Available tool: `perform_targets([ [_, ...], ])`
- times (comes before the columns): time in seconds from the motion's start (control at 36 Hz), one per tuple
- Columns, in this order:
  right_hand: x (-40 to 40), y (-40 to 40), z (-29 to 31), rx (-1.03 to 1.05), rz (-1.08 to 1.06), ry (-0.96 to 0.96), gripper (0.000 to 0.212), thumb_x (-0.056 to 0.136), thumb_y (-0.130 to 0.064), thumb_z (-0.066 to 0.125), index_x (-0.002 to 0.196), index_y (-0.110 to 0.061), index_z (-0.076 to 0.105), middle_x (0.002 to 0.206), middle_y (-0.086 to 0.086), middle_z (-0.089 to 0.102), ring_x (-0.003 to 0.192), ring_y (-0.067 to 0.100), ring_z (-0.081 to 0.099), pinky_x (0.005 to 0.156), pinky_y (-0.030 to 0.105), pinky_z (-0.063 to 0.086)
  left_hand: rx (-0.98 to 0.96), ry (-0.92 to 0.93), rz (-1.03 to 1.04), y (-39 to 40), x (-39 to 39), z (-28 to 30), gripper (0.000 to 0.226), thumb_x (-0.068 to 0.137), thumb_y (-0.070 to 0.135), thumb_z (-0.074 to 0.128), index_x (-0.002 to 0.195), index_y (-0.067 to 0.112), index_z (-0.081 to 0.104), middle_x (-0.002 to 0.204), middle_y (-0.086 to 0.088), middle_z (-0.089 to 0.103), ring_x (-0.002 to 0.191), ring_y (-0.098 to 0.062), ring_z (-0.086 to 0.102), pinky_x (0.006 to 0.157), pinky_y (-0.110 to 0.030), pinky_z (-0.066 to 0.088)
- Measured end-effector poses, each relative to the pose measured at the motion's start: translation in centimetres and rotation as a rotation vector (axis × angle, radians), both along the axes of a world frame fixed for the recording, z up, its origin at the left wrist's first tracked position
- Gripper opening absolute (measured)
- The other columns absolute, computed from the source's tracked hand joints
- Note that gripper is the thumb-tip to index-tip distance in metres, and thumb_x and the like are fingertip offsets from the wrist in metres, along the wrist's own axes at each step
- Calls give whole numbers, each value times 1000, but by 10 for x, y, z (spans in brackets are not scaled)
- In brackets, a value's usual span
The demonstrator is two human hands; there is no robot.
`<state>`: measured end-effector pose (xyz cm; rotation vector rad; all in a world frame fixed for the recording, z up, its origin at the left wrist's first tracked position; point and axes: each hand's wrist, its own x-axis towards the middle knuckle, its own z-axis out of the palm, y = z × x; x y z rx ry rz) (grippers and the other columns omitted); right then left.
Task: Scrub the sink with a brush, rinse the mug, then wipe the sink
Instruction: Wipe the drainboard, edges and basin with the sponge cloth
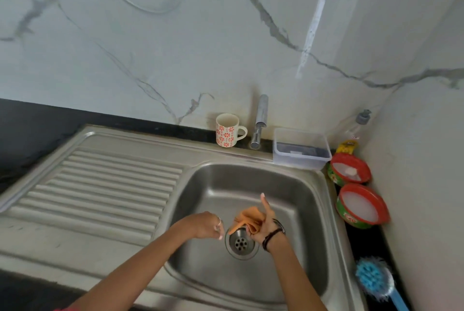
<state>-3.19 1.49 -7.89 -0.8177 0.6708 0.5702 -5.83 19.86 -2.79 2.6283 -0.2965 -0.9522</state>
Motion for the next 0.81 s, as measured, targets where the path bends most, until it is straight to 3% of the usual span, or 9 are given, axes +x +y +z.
perform_targets([
  [0.14,4,10,3,-185,27,-49,29,80,-22,70,65,-6,51,60,13,56,39,16,48,43,18,37,106,-168,-12,-6,-4,2,58,91,37,53,144,20,35,149,0,35,135,-18,34,106,-31,30],
  [0.33,3,14,10,-255,-22,-92,19,83,11,54,89,-6,48,44,12,57,37,20,57,60,37,48,120,-237,-8,-6,-8,-2,72,90,37,57,148,15,21,156,-5,18,142,-20,20,114,-32,22],
  [0.42,1,15,10,-224,-49,-133,17,81,16,54,80,-1,55,55,14,59,44,20,57,62,39,52,122,-252,12,-5,-9,-4,71,91,35,56,149,14,21,157,-6,15,143,-20,19,114,-31,21],
  [0.53,3,15,6,-163,-84,-177,18,83,19,50,81,3,58,65,16,63,51,21,65,53,27,55,109,-256,32,-6,-7,-2,69,92,33,55,149,12,22,157,-7,15,143,-20,19,112,-28,20],
  [0.58,3,15,7,-142,-85,-212,13,77,11,63,88,5,60,60,10,66,48,15,66,46,20,53,107,-263,30,-7,-7,1,67,93,31,54,148,11,23,156,-7,17,142,-20,20,111,-26,19],
  [0.64,4,14,6,-130,-46,-257,31,56,-2,84,80,4,64,54,7,62,46,15,61,45,20,51,101,-266,32,-8,-6,2,66,93,31,54,148,11,23,156,-6,19,142,-19,20,111,-25,19],
  [0.69,2,14,8,-136,-44,-251,9,70,6,72,70,1,65,49,6,62,47,18,60,43,19,50,100,-270,32,-9,-4,3,66,93,31,54,148,11,23,155,-6,20,142,-19,21,111,-26,20],
  [0.75,0,13,15,-221,-23,-188,20,83,15,52,76,-1,61,43,2,61,41,14,58,42,17,49,103,-272,33,-10,-3,2,66,93,31,54,148,11,23,155,-6,20,142,-19,21,112,-26,19],
  [0.81,-3,12,23,-316,25,-127,20,83,12,56,73,-5,55,49,5,59,53,17,56,62,26,55,115,-270,32,-11,-2,1,66,93,31,54,148,11,23,155,-6,20,142,-19,21,112,-27,19],
])
